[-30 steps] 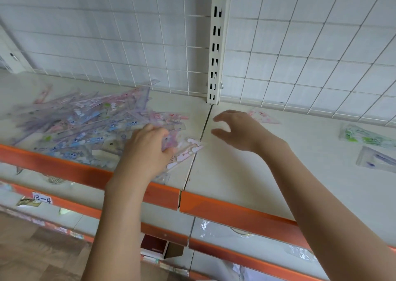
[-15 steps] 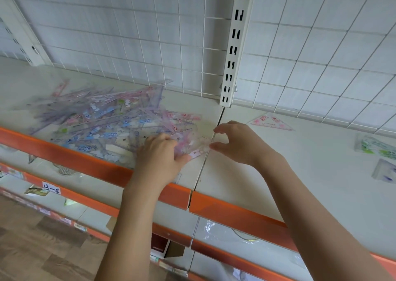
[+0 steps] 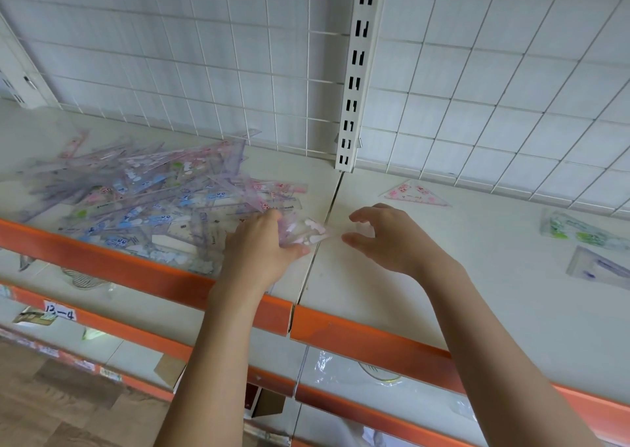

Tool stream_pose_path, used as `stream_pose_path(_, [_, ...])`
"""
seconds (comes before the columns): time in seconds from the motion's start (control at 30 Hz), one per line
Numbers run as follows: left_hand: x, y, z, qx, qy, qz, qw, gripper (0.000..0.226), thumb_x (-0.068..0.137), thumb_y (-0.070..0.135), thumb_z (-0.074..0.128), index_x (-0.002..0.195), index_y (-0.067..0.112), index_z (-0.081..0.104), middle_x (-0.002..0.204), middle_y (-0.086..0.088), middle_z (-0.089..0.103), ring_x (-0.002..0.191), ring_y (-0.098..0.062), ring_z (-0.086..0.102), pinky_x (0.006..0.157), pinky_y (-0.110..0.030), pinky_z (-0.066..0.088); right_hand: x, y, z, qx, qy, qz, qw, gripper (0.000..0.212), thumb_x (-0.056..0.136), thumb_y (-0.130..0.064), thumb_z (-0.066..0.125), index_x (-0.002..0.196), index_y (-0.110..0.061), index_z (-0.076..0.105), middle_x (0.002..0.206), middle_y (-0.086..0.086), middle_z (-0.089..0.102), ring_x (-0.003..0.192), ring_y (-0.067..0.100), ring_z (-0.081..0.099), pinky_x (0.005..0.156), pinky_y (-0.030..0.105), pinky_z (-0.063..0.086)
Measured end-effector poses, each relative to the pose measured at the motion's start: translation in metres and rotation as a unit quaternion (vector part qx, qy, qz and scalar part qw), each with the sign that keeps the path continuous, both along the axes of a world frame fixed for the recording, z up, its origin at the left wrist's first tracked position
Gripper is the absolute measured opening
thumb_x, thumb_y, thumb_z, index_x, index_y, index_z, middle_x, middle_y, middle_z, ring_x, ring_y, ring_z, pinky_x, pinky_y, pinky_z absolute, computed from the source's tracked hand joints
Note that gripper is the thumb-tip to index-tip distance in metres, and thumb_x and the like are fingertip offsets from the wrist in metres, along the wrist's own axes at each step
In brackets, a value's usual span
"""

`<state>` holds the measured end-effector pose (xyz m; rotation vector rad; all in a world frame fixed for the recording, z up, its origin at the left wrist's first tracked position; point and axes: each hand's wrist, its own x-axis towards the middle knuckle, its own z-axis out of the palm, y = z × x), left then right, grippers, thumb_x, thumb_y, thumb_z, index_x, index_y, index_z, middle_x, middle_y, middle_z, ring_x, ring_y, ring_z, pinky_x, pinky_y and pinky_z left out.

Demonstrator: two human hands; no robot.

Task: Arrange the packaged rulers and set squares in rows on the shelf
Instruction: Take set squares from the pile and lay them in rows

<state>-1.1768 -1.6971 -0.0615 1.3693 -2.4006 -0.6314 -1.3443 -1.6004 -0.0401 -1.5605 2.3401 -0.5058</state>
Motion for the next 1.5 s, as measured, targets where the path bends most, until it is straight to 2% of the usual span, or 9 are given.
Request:
stream_pose_path(0.23, [0.013, 0.001, 0.006, -0.01, 0.142, -0.03, 0.989, 0.011, 0.085, 0.018, 0.066, 0.085, 0.011, 0.058, 0.081, 0.002, 0.061, 0.078, -0.021, 0.057, 0.067, -0.032, 0.045, 0.006, -0.007, 0.002, -0.007, -0.001, 0.017, 1.0, 0.037, 0.095, -0.032, 0.05, 0.13, -0.02, 0.053, 0.124, 0.003, 0.054, 0.113, 0.02, 0.052, 0.087, 0.022, 0.034])
stream_pose_path(0.53, [0.047, 0.001, 0.026, -0.027, 0.298, 0.043, 0.953, 0.002, 0.092, 0.019, 0.056, 0.09, 0.017, 0.056, 0.087, -0.005, 0.067, 0.081, -0.025, 0.062, 0.069, -0.035, 0.048, 0.033, -0.045, 0.014, 0.019, 0.028, 0.114, 0.993, 0.057, 0.088, -0.042, 0.058, 0.138, -0.02, 0.043, 0.134, 0.006, 0.046, 0.124, 0.024, 0.044, 0.103, 0.033, 0.036])
stream_pose_path(0.83, [0.063, 0.005, 0.02, -0.032, 0.29, 0.059, 0.955, 0.003, 0.092, 0.017, 0.055, 0.094, 0.014, 0.057, 0.086, -0.003, 0.065, 0.081, -0.023, 0.062, 0.069, -0.032, 0.047, 0.053, -0.076, 0.008, 0.099, 0.075, 0.094, 0.988, 0.087, 0.066, -0.069, 0.067, 0.132, -0.017, 0.043, 0.136, 0.007, 0.041, 0.129, 0.028, 0.032, 0.104, 0.04, 0.028])
stream_pose_path(0.97, [0.063, 0.005, 0.021, -0.018, 0.307, 0.08, 0.948, 0.019, 0.094, 0.016, 0.053, 0.113, 0.016, 0.051, 0.093, -0.003, 0.064, 0.086, -0.02, 0.059, 0.068, -0.021, 0.041, 0.049, -0.07, 0.013, 0.084, -0.015, 0.087, 0.993, 0.076, 0.071, -0.053, 0.073, 0.13, -0.014, 0.048, 0.131, 0.002, 0.049, 0.125, 0.025, 0.039, 0.092, 0.031, 0.034])
stream_pose_path(1.07, [0.056, 0.004, 0.023, 0.009, 0.321, 0.083, 0.943, 0.033, 0.094, 0.017, 0.051, 0.126, 0.018, 0.042, 0.104, -0.007, 0.064, 0.093, -0.021, 0.062, 0.075, -0.028, 0.045, 0.041, -0.06, 0.018, 0.07, -0.023, 0.092, 0.993, 0.048, 0.081, -0.035, 0.068, 0.112, 0.0, 0.062, 0.112, 0.012, 0.063, 0.108, 0.027, 0.055, 0.084, 0.031, 0.045])
stream_pose_path(1.17, [0.043, 0.008, 0.03, 0.016, 0.324, 0.08, 0.943, 0.029, 0.094, 0.02, 0.051, 0.122, 0.017, 0.043, 0.107, -0.006, 0.064, 0.093, -0.019, 0.063, 0.079, -0.034, 0.049, 0.026, -0.043, 0.02, 0.05, -0.036, 0.089, 0.994, 0.022, 0.085, -0.023, 0.062, 0.096, -0.005, 0.066, 0.092, 0.001, 0.062, 0.089, 0.019, 0.056, 0.069, 0.025, 0.044])
stream_pose_path(1.23, [0.03, 0.012, 0.034, 0.016, 0.326, 0.071, 0.943, 0.017, 0.094, 0.019, 0.05, 0.109, 0.011, 0.044, 0.098, -0.004, 0.062, 0.08, -0.003, 0.062, 0.072, -0.025, 0.051, 0.014, -0.028, 0.02, 0.03, -0.086, 0.064, 0.994, 0.01, 0.086, -0.019, 0.061, 0.088, -0.009, 0.061, 0.081, -0.003, 0.057, 0.076, 0.014, 0.056, 0.059, 0.021, 0.039])
stream_pose_path(1.33, [0.005, 0.019, 0.039, 0.044, 0.357, 0.028, 0.932, 0.009, 0.098, 0.017, 0.039, 0.097, 0.024, 0.036, 0.101, -0.001, 0.062, 0.052, 0.001, 0.06, 0.053, -0.024, 0.048, -0.004, -0.001, 0.018, 0.014, -0.143, 0.029, 0.989, 0.007, 0.088, -0.017, 0.057, 0.087, -0.009, 0.056, 0.086, 0.004, 0.061, 0.057, 0.003, 0.061, 0.062, 0.029, 0.046])
stream_pose_path(1.5, [-0.035, 0.037, 0.04, 0.032, 0.291, -0.073, 0.953, 0.034, 0.1, 0.022, 0.032, 0.108, 0.054, 0.035, 0.099, 0.018, 0.066, 0.051, -0.004, 0.051, 0.061, -0.027, 0.043, -0.031, 0.046, 0.024, -0.031, -0.202, -0.039, 0.978, 0.011, 0.092, -0.017, 0.051, 0.083, -0.02, 0.056, 0.093, -0.001, 0.061, 0.07, 0.012, 0.071, 0.077, 0.041, 0.054])
